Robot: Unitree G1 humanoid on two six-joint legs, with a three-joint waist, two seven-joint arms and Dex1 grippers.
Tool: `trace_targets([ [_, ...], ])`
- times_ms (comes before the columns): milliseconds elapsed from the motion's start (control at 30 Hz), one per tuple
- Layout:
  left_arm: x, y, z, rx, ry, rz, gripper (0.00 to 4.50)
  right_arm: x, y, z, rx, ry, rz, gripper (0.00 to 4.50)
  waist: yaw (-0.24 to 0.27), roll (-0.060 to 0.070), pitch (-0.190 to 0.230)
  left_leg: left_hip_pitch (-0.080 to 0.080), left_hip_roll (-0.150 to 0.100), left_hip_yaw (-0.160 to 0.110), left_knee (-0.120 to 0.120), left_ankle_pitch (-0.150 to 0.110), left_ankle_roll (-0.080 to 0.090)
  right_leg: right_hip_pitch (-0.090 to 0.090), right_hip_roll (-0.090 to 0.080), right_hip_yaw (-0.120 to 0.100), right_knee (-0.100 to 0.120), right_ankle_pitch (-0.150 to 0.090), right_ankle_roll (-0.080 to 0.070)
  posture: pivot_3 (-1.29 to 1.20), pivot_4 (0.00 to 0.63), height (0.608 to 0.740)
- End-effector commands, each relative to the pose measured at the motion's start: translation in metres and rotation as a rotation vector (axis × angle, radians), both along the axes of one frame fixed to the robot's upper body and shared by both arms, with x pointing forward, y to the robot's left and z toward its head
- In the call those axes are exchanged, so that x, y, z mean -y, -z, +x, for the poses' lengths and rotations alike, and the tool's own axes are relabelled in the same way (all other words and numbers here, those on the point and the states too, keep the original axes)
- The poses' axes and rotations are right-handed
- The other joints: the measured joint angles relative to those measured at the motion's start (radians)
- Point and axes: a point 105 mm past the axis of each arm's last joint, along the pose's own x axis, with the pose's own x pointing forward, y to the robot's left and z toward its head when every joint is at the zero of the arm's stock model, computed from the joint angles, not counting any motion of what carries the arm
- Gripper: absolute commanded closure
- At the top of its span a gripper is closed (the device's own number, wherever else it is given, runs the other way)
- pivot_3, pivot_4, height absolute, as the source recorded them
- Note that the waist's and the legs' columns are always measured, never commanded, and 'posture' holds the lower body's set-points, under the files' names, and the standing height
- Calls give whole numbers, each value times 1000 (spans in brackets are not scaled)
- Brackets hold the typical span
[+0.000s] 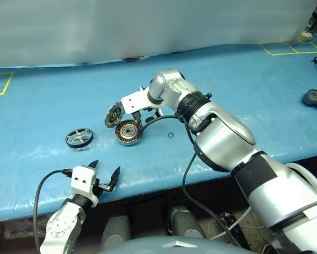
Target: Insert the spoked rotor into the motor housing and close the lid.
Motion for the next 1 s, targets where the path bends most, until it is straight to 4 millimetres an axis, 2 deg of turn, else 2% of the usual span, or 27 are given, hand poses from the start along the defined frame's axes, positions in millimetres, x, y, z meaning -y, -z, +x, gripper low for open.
trace_targets([
  [33,2,-18,3,78,-1,10,0,-13,-19,-1,41,-36,25,36,1,0,0,0,0,0,0,0,0,0,0,0,0,0,0,0,150,740],
  [433,1,-20,-1,81,-31,4,0,-13,-12,-4,23,-50,5,36,1,0,0,0,0,0,0,0,0,0,0,0,1,0,0,0,150,740],
  [1000,2,-20,2,81,-18,6,0,-7,-14,0,16,-26,33,36,1,0,0,0,0,0,0,0,0,0,0,0,1,0,0,0,150,740],
])
